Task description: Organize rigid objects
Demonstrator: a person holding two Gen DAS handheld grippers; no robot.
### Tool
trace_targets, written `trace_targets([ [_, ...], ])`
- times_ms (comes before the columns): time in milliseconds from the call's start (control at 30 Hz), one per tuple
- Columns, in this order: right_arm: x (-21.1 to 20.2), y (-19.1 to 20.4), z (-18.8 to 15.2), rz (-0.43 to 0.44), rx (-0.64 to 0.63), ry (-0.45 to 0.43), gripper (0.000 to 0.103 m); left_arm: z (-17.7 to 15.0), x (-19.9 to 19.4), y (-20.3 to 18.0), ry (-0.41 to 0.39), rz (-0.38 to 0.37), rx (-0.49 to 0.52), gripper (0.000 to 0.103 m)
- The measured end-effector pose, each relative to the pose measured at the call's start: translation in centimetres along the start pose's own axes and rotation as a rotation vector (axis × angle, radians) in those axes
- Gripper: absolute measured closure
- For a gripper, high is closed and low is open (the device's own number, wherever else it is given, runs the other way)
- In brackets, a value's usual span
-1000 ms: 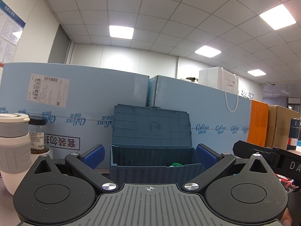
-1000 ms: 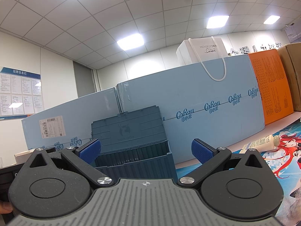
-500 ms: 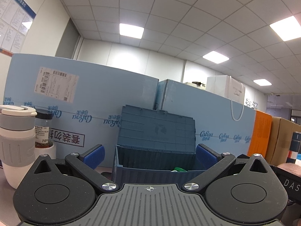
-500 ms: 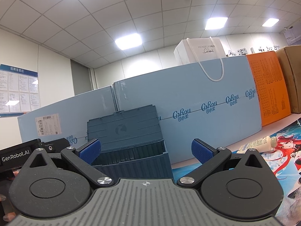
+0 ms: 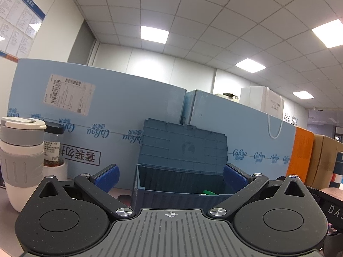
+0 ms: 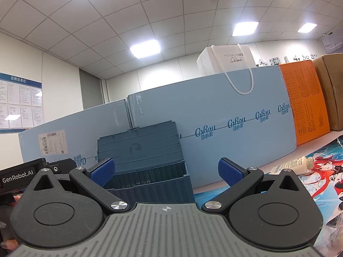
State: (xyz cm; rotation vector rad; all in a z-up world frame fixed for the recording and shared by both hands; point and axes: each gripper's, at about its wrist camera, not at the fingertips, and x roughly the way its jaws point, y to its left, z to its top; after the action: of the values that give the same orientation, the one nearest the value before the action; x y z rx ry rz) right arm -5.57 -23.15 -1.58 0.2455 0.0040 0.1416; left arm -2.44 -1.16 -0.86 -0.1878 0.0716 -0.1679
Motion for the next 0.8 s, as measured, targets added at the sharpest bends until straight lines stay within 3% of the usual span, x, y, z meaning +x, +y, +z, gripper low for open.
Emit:
trace_targets([
  [800,-0.12,0.08,0.05,0.004,-0.008,0.001,0.000,0.10,-0.06,0.09,-0.001,0.018,-0.002,0.000],
])
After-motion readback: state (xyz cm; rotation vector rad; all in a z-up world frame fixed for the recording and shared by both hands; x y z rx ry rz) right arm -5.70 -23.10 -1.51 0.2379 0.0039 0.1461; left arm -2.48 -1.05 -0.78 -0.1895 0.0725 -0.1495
